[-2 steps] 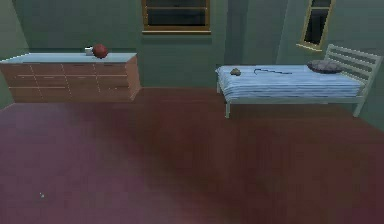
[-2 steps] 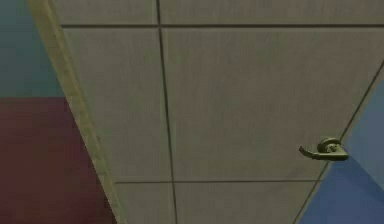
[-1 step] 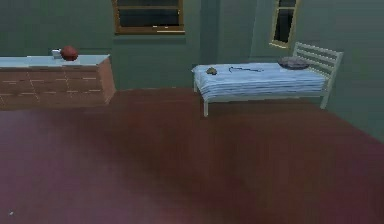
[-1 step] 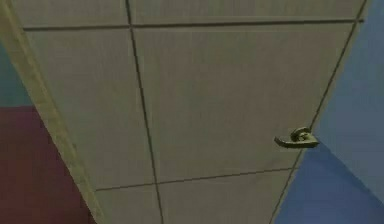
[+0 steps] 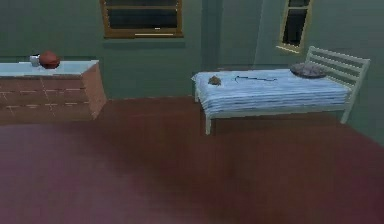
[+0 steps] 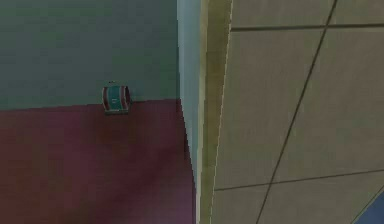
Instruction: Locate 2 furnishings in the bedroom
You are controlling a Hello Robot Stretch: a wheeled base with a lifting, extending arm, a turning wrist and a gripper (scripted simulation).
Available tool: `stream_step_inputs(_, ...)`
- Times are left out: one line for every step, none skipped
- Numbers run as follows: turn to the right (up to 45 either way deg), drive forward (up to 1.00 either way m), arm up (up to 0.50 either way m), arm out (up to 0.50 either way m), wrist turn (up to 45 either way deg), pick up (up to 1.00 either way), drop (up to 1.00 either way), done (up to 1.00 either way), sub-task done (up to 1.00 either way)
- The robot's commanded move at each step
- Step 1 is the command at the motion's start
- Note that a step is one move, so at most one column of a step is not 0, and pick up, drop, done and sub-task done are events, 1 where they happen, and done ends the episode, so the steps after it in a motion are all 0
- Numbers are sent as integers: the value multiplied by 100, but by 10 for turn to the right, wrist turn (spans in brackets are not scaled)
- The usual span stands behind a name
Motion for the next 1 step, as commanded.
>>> stream_step_inputs(30, 0, 0, 0, 0, 0, 0, 0, 0)
